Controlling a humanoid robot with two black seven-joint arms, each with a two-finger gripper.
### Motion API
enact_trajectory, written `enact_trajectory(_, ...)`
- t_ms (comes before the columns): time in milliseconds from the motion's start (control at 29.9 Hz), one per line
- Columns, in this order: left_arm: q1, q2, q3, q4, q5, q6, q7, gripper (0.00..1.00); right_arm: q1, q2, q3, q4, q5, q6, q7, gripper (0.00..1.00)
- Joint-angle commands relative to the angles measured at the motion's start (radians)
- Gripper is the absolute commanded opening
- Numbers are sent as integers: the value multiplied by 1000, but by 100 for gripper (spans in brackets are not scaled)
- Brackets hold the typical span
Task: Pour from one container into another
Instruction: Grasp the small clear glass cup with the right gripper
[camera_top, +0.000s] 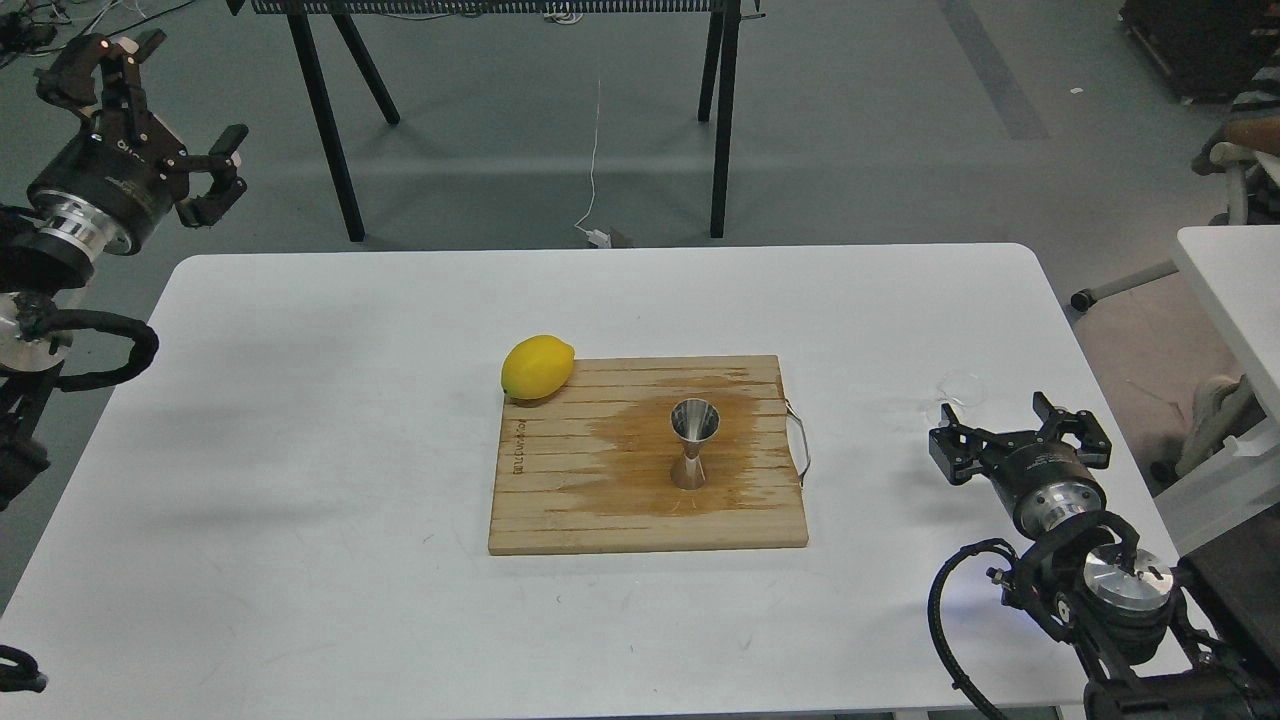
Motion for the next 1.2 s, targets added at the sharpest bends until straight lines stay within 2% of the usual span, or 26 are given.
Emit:
enact_trajectory(0, 2, 5, 1, -4, 0, 8, 1, 99, 49, 12, -19, -86, -2, 18, -8, 98)
enact_trajectory(502, 0, 5, 1, -4, 0, 11, 1, 99, 193, 49, -48, -369, 0, 130, -13, 96)
enact_trajectory(903, 2, 8, 1, -4, 0, 13, 1, 99, 244, 69, -58, -449, 0, 145, -13, 90)
enact_trajectory(1171, 2, 22, 1, -4, -2, 11, 1, 99, 264, 70, -59, -500, 0, 201, -13, 73)
